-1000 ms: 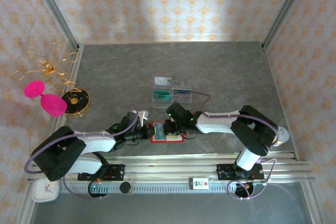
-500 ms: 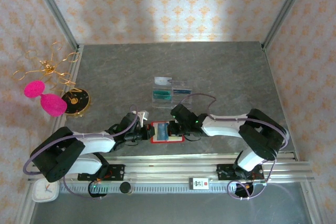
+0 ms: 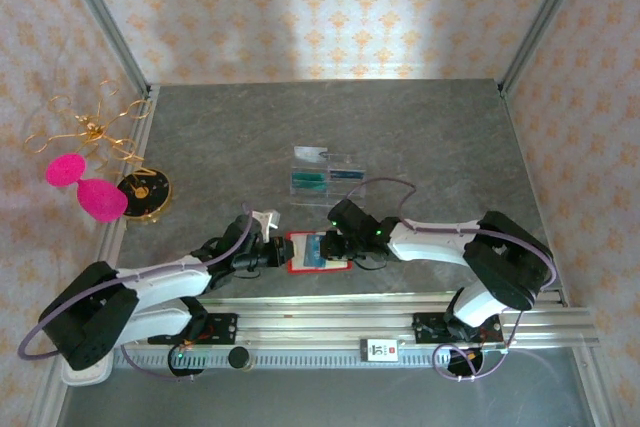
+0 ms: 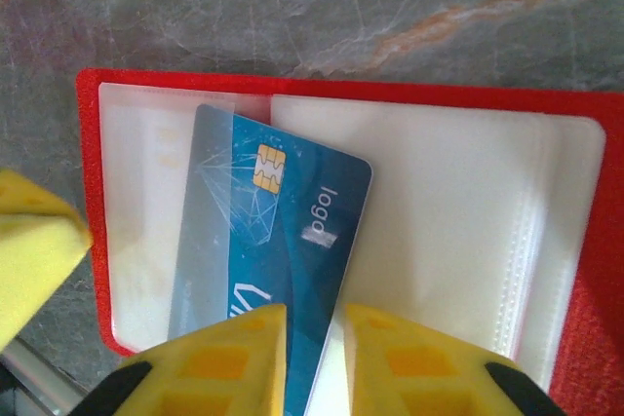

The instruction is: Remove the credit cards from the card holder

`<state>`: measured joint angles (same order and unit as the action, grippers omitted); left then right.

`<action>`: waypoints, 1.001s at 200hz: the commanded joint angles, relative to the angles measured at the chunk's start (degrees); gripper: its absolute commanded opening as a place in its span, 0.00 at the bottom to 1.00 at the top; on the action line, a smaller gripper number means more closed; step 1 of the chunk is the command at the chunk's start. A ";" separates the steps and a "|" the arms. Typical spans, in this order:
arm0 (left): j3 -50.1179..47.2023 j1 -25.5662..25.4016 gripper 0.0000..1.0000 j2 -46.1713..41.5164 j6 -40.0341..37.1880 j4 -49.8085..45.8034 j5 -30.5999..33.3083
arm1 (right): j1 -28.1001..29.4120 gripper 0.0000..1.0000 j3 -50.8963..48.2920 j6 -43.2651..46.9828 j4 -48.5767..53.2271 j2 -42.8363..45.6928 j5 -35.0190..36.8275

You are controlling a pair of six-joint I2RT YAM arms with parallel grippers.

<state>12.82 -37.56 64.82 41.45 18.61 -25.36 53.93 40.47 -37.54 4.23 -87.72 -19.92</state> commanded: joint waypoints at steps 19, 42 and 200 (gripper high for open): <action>4.72 -2.63 0.05 6.68 -0.05 1.91 -1.70 | -0.15 0.25 -1.25 -0.12 -1.94 0.28 0.95; 4.87 -3.04 0.03 11.23 -0.23 3.42 -1.65 | -0.14 0.26 -1.70 -0.17 -3.28 -0.24 0.29; 6.37 -2.11 0.03 13.97 -2.08 1.98 -2.51 | -5.97 0.00 -2.65 13.54 3.43 17.72 4.85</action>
<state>17.98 -40.40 79.90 40.40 23.18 -28.10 48.18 34.54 -33.36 0.97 -75.96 -20.53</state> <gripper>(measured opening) 0.049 0.041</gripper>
